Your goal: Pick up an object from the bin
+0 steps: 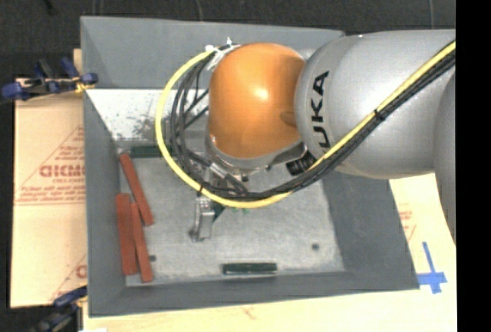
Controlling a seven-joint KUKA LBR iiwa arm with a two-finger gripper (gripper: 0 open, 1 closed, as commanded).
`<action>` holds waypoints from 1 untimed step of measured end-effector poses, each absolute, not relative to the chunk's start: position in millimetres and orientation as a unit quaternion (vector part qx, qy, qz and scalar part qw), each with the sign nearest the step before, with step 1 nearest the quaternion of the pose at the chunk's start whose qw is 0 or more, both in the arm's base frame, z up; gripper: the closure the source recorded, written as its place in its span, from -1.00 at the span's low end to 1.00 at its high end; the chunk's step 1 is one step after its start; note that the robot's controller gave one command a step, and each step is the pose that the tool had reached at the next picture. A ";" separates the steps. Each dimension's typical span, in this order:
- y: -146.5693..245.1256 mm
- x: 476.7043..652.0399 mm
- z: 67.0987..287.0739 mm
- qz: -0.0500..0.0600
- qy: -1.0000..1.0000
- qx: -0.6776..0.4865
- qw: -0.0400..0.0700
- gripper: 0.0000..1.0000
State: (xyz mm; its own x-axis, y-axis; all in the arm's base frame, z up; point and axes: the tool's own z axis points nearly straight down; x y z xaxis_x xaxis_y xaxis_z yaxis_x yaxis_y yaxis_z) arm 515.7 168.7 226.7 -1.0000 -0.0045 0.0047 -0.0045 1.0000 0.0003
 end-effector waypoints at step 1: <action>167.6 516.8 230.3 -0.001 -1.000 0.000 -0.001 -1.00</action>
Offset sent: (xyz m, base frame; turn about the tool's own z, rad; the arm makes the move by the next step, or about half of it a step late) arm 0.0242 -0.0556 -0.1567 -0.3571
